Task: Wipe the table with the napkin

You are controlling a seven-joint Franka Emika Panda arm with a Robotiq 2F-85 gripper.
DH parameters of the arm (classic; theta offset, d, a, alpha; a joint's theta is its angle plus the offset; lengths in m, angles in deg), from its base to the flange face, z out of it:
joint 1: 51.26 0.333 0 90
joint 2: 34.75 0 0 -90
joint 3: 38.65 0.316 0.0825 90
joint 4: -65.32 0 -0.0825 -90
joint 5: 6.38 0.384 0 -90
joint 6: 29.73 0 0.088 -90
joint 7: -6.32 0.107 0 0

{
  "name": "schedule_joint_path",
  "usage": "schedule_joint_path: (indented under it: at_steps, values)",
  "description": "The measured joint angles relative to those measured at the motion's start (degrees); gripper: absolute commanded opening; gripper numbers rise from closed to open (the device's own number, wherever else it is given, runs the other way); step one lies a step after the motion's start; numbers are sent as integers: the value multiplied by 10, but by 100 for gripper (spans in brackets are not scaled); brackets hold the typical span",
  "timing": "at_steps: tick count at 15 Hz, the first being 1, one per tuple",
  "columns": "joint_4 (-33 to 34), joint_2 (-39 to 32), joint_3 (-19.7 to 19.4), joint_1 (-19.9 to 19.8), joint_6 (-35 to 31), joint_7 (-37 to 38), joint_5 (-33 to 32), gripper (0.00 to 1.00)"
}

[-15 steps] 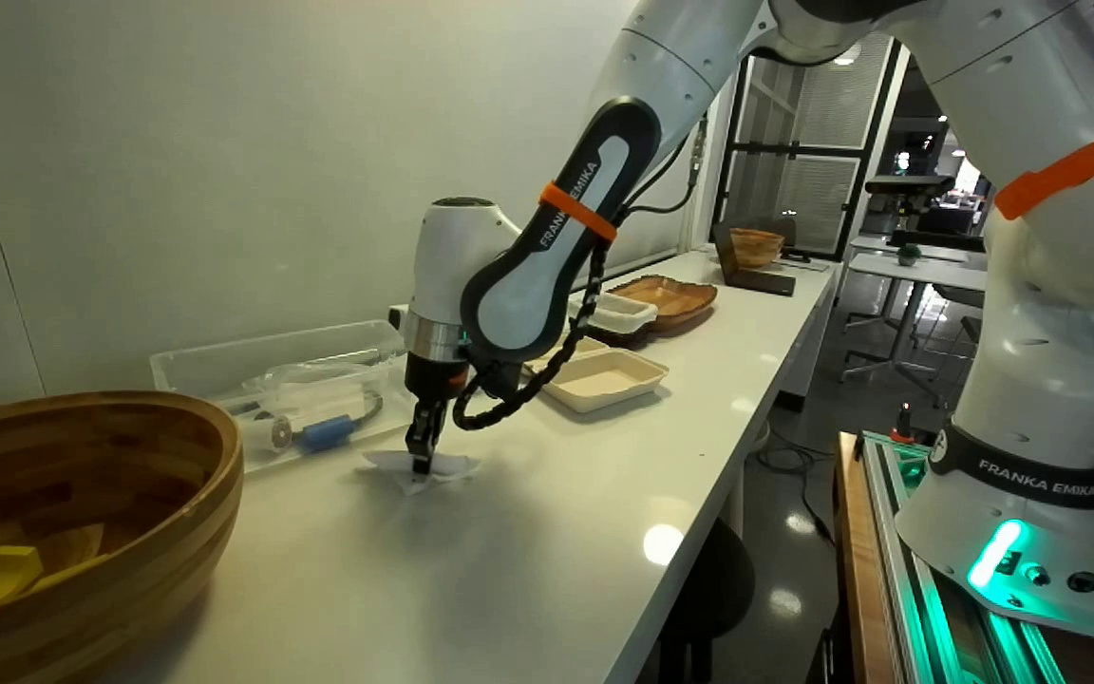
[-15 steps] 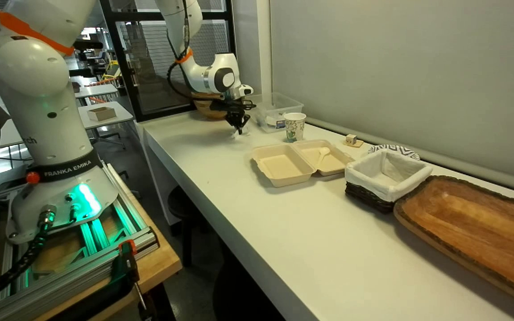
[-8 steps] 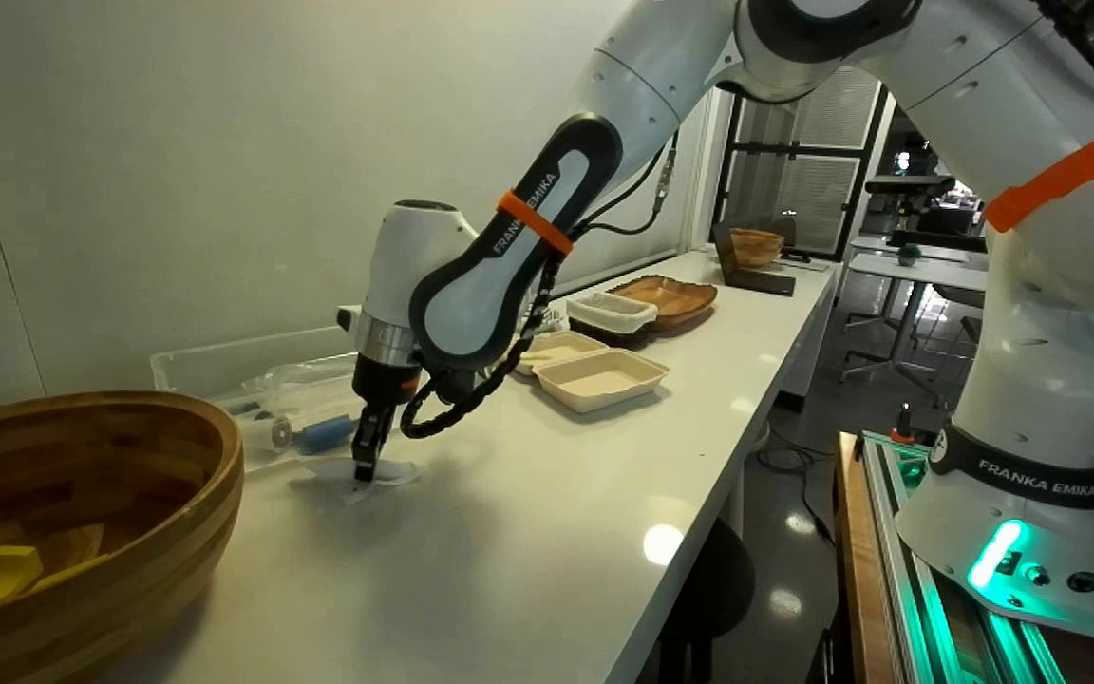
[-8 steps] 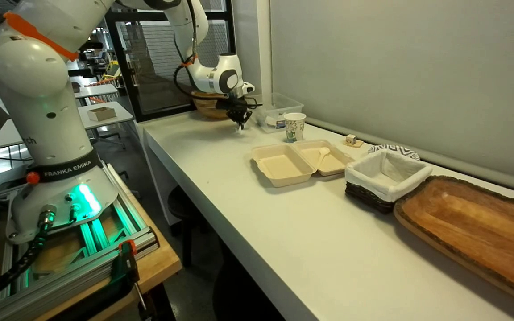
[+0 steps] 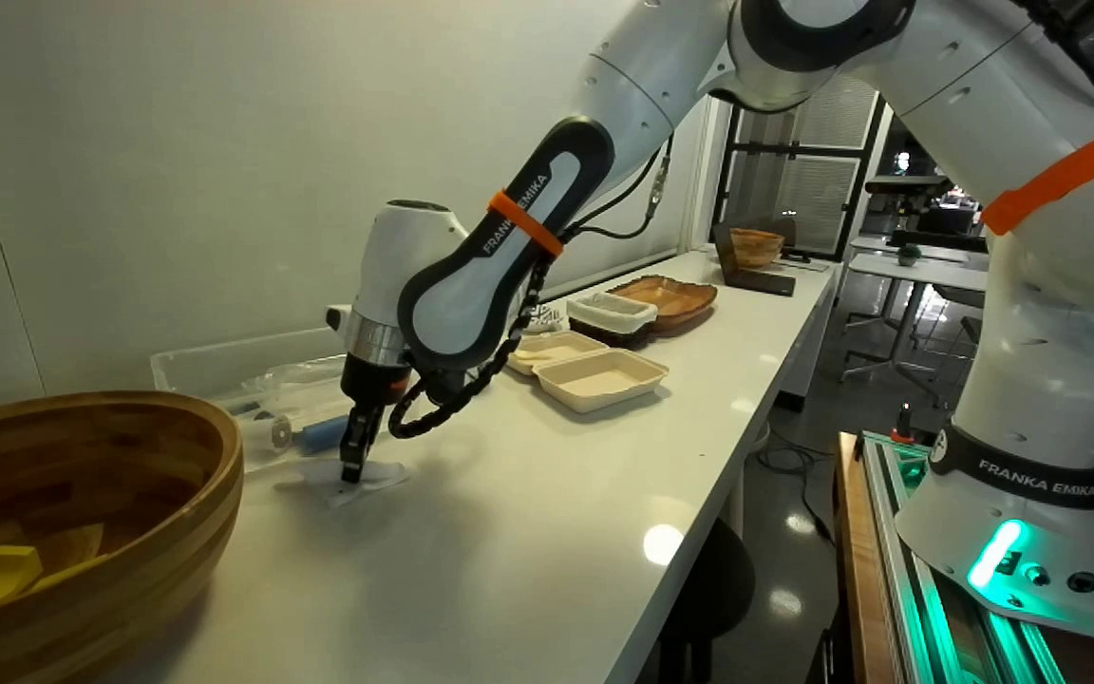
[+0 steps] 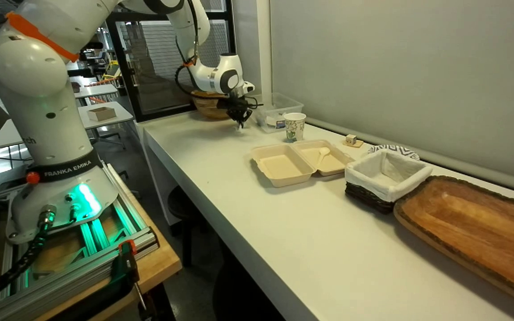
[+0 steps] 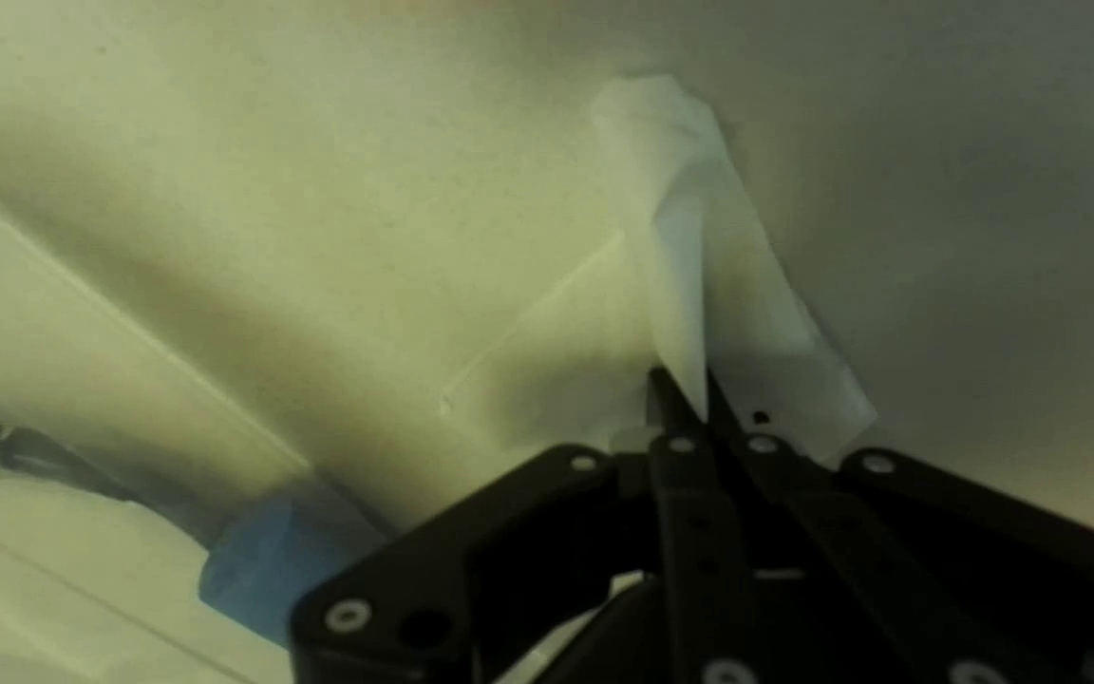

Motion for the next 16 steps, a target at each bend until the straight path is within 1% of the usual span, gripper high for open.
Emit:
schedule_joint_path:
  at_steps: [1,4,6,8,10,12,15,16]
  values:
    - [0,-2,11,-4,0,-10,1,0]
    - [0,-13,62,-19,5,-48,13,0]
    - [-1,-14,90,-29,32,-64,27,0]
    - [-3,-8,96,-31,66,-65,36,0]
    - [-5,5,79,-26,99,-58,36,0]
    - [-6,20,48,-17,116,-48,34,0]
    - [-6,33,-1,1,121,-39,19,0]
    - [-5,32,-11,5,121,-39,13,0]
